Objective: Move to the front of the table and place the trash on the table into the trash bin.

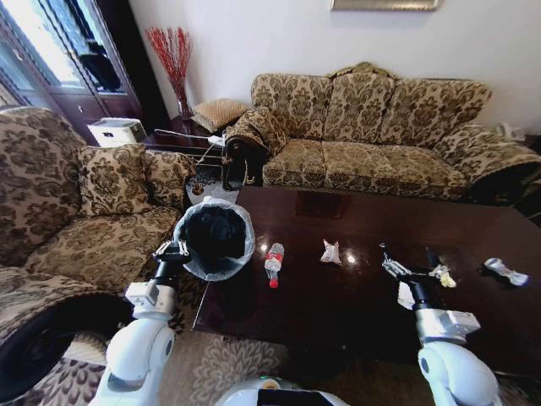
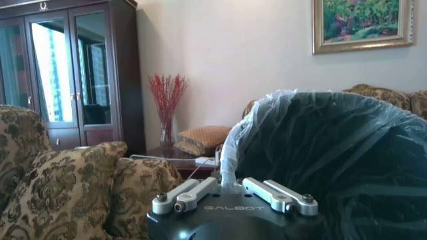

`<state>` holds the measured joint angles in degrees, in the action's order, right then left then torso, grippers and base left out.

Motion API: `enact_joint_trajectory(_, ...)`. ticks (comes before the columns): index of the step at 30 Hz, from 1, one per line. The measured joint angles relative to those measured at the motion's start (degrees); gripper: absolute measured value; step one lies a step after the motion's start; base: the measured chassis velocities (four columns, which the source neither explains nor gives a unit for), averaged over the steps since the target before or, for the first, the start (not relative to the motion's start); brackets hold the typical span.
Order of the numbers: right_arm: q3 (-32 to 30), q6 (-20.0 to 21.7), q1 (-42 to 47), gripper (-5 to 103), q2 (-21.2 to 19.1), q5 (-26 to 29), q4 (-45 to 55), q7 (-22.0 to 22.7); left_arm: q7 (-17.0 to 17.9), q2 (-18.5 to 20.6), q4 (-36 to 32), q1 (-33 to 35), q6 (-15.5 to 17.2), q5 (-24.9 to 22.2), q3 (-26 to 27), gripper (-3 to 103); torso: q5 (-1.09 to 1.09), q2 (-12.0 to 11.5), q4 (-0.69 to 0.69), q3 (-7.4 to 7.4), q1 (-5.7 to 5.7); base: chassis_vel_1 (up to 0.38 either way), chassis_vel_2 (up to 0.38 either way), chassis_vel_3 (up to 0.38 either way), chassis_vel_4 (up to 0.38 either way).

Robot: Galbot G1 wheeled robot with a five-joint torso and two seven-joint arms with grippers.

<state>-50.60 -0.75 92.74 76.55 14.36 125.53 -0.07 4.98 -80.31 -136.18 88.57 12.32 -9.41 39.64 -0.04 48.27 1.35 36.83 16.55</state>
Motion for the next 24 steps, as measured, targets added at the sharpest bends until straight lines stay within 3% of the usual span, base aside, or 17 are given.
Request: enact_joint_trajectory(24,0.00,0.01,-0.05,100,0.00,0.00,-0.01,0.01,0.00,0.00,0.00,-0.03,0.01,-0.02,-0.01,2,0.00,-0.03,-0.01,0.04,0.09,0.003,-0.001,-0.002,0.002)
